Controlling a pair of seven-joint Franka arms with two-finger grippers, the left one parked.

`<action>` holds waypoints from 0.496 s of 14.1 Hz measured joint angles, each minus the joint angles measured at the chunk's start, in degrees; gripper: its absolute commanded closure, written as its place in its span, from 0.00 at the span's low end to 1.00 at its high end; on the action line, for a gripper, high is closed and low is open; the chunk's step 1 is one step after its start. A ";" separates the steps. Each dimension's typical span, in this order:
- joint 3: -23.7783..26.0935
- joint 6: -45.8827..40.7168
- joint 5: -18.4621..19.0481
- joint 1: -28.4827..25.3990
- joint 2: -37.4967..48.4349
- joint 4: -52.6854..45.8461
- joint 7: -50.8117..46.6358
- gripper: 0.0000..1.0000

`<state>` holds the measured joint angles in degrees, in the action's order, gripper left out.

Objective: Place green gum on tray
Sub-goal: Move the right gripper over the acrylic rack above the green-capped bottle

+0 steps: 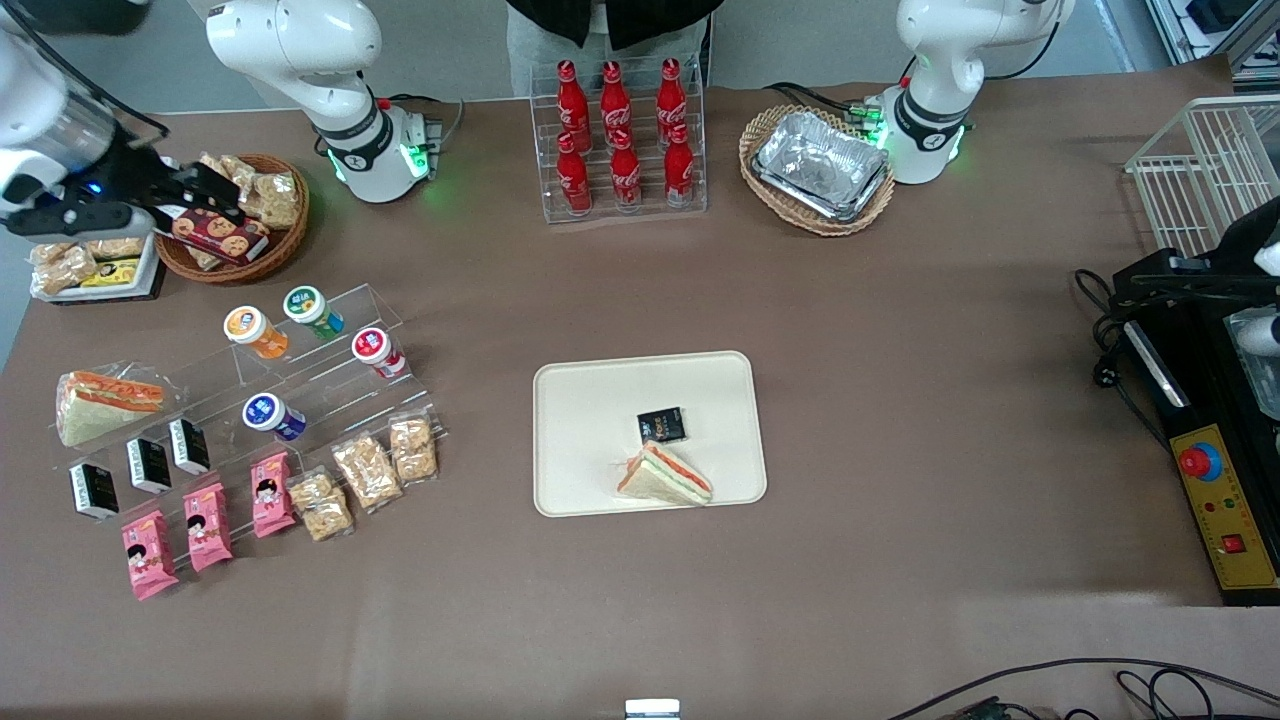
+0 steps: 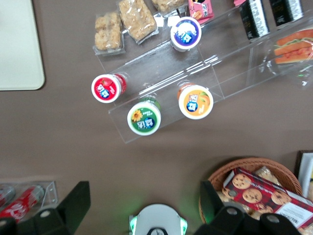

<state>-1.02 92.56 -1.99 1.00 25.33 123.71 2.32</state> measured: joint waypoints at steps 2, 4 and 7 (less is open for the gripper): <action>0.07 5.86 0.00 -0.47 0.57 5.69 0.00 0.00; 0.17 10.78 0.00 -0.91 0.33 9.99 -0.03 0.00; 0.20 16.74 0.00 -1.87 -0.24 14.51 -0.87 0.01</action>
<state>-0.83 109.30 -1.99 -0.87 25.09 138.22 1.44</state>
